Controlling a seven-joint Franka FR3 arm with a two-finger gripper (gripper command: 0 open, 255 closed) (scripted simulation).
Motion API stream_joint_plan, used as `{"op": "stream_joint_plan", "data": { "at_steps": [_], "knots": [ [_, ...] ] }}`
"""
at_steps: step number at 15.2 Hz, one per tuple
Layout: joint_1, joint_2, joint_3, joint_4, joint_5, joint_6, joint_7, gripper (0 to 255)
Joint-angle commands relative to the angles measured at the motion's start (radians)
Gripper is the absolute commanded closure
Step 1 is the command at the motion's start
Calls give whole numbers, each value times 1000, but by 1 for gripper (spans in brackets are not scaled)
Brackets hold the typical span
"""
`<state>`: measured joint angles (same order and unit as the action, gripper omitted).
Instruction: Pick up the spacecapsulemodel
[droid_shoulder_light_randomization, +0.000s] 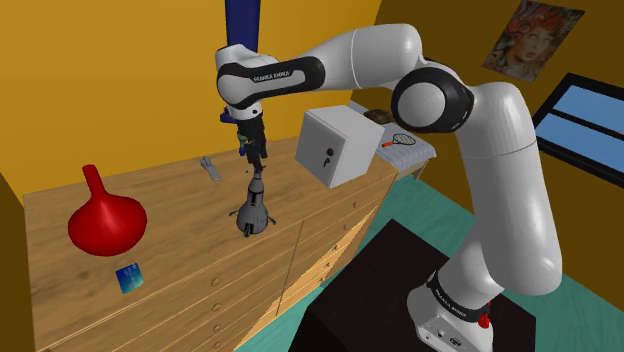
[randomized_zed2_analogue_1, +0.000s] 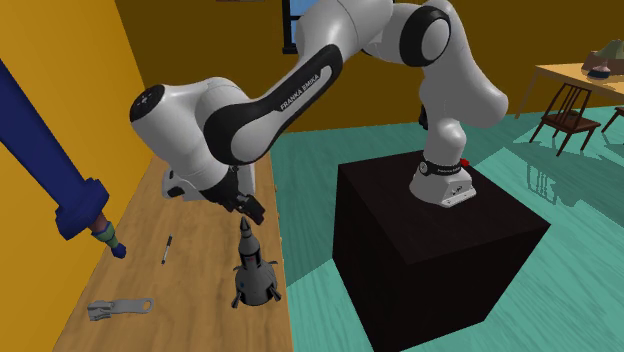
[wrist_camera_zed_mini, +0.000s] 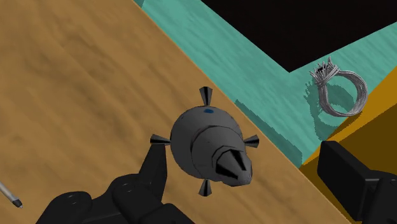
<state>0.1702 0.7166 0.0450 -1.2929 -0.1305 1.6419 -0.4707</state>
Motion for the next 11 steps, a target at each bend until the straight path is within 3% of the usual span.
{"op": "stream_joint_plan", "data": {
  "at_steps": [1, 5, 6, 11],
  "knots": [
    [0, 8, 0, -13, -1, 20, 2, 0],
    [0, 22, 0, -23, -2, 45, 5, 0],
    [0, 20, 0, -26, -2, 46, 5, 255],
    [0, 20, 0, -27, -2, 47, 5, 255]
  ]
}}
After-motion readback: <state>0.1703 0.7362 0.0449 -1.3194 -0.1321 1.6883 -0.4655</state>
